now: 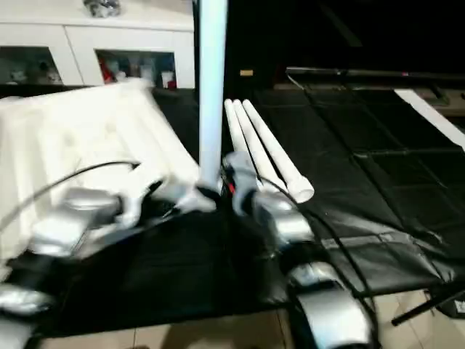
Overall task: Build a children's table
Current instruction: Rotate leg to tighten
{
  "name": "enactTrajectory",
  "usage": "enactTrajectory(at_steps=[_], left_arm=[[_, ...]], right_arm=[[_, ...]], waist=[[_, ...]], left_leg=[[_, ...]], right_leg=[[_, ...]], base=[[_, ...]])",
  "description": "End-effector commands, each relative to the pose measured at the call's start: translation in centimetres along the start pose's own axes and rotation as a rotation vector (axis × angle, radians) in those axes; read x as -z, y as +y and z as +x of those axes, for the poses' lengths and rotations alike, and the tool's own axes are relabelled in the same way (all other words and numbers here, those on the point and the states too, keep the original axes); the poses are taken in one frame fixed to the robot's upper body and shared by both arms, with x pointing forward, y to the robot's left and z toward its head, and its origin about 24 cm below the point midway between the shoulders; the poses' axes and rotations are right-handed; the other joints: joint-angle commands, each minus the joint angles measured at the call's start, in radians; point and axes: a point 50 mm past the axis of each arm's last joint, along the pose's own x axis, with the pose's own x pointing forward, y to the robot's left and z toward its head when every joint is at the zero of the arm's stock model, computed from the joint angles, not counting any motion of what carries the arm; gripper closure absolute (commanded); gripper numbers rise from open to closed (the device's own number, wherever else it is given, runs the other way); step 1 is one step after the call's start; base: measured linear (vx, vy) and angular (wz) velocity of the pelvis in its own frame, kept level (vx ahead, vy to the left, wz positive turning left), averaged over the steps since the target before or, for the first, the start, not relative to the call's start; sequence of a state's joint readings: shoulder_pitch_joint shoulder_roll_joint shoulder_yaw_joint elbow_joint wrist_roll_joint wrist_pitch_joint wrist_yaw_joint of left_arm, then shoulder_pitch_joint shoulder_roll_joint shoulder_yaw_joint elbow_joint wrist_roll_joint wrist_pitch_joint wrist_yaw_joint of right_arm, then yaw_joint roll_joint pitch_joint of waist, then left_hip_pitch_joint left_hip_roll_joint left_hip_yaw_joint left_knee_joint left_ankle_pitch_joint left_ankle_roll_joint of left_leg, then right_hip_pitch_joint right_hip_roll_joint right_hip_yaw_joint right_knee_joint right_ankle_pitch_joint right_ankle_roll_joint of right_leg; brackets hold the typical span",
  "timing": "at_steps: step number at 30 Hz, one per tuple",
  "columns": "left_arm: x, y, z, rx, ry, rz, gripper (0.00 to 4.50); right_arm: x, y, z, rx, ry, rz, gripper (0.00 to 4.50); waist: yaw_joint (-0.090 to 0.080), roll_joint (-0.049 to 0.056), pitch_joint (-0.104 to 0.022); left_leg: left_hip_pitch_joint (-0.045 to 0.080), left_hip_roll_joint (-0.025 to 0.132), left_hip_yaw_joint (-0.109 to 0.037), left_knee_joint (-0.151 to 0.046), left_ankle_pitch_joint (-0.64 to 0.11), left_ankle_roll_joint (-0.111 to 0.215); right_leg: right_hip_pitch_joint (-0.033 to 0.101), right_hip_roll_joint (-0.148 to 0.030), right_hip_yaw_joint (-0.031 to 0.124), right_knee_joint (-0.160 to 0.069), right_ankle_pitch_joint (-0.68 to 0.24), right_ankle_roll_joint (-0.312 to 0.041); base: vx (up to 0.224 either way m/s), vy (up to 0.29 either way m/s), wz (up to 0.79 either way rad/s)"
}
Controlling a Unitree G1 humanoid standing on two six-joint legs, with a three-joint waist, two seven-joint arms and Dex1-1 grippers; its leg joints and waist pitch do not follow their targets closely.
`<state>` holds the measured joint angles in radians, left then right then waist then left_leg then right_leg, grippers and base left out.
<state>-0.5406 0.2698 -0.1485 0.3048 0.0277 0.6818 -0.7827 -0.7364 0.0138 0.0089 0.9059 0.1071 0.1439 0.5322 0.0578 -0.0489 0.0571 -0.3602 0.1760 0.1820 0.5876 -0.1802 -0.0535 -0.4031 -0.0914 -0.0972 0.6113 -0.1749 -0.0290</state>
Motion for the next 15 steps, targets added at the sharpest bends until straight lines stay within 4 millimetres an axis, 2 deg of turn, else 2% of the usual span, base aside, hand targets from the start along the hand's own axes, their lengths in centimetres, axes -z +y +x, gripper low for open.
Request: enactTrajectory(at_steps=[1, 3, 5, 6, 9, 11, 12, 13, 15], left_arm=[[-4.3, -2.0, 0.7, 0.008, -0.181, 0.035, 4.5], [-4.2, -2.4, 0.7, 0.029, -0.175, 0.059, 4.5], [-4.0, -2.5, 0.6, 0.035, -0.165, 0.073, 4.5], [-3.8, -2.4, 0.5, 0.038, -0.16, 0.08, 4.5], [-3.1, -1.7, 0.0, 0.041, -0.138, 0.099, 4.5], [-2.9, -1.5, -0.2, 0.05, -0.132, 0.114, 4.5], [-2.0, -1.0, -1.0, 0.082, -0.107, 0.153, 4.5], [-1.8, -0.9, -1.1, 0.087, -0.099, 0.152, 4.5], [-0.4, -0.1, -2.2, 0.117, -0.036, 0.16, 4.5]], right_arm=[[2.2, 6.1, 2.3, -0.233, 0.083, 0.029, 1.22], [2.2, 5.8, 2.2, -0.217, 0.069, 0.038, 1.08], [2.1, 5.4, 2.1, -0.204, 0.055, 0.037, 0.96], [1.9, 4.9, 1.9, -0.19, 0.045, 0.036, 0.65], [1.5, 3.7, 1.3, -0.177, 0.008, 0.01, 0.58], [1.4, 3.2, 0.9, -0.179, -0.004, 0.004, 0.22], [0.9, 1.8, -0.2, -0.21, -0.047, 0.023, 0.15], [0.9, 1.6, -0.4, -0.221, -0.051, 0.019, 0.15], [0.6, 0.3, -2.3, -0.327, -0.061, -0.034, 0.06]], waist=[[0.006, 0.004, -0.072], [0.007, 0.004, -0.077], [0.005, 0.003, -0.077], [0.005, 0.003, -0.075], [0.005, 0.005, -0.07], [0.005, 0.006, -0.069], [0.005, 0.005, -0.068], [0.003, 0.004, -0.068], [0.007, 0.007, -0.068]], left_leg=[[0.006, 0.058, -0.02, -0.067, -0.154, 0.015], [0.002, 0.056, -0.018, -0.061, -0.079, 0.053], [-0.003, 0.055, -0.017, -0.059, -0.05, 0.081], [-0.001, 0.054, -0.016, -0.059, -0.064, 0.087], [0.002, 0.057, -0.017, -0.063, -0.128, 0.065], [0.002, 0.058, -0.019, -0.064, -0.141, 0.057], [0.003, 0.058, -0.019, -0.066, -0.16, 0.054], [0.0, 0.058, -0.02, -0.065, -0.164, 0.056], [0.003, 0.061, -0.02, -0.065, -0.151, 0.061]], right_leg=[[0.051, -0.073, 0.063, -0.066, -0.189, -0.205], [0.056, -0.07, 0.062, -0.05, -0.066, -0.237], [0.059, -0.07, 0.061, -0.047, -0.021, -0.251], [0.058, -0.07, 0.06, -0.051, -0.04, -0.252], [0.056, -0.073, 0.061, -0.062, -0.136, -0.235], [0.056, -0.073, 0.061, -0.064, -0.159, -0.225], [0.057, -0.073, 0.061, -0.068, -0.185, -0.215], [0.058, -0.073, 0.062, -0.067, -0.187, -0.211], [0.057, -0.071, 0.061, -0.062, -0.161, -0.215]], base=[[0.0, 0.0, 0.0], [0.0, 0.0, 0.0], [0.0, 0.0, 0.0], [0.0, 0.0, 0.0], [0.0, 0.0, 0.0], [0.0, 0.0, 0.0], [0.0, 0.0, 0.0], [0.0, 0.0, 0.0], [0.0, 0.0, 0.0]])
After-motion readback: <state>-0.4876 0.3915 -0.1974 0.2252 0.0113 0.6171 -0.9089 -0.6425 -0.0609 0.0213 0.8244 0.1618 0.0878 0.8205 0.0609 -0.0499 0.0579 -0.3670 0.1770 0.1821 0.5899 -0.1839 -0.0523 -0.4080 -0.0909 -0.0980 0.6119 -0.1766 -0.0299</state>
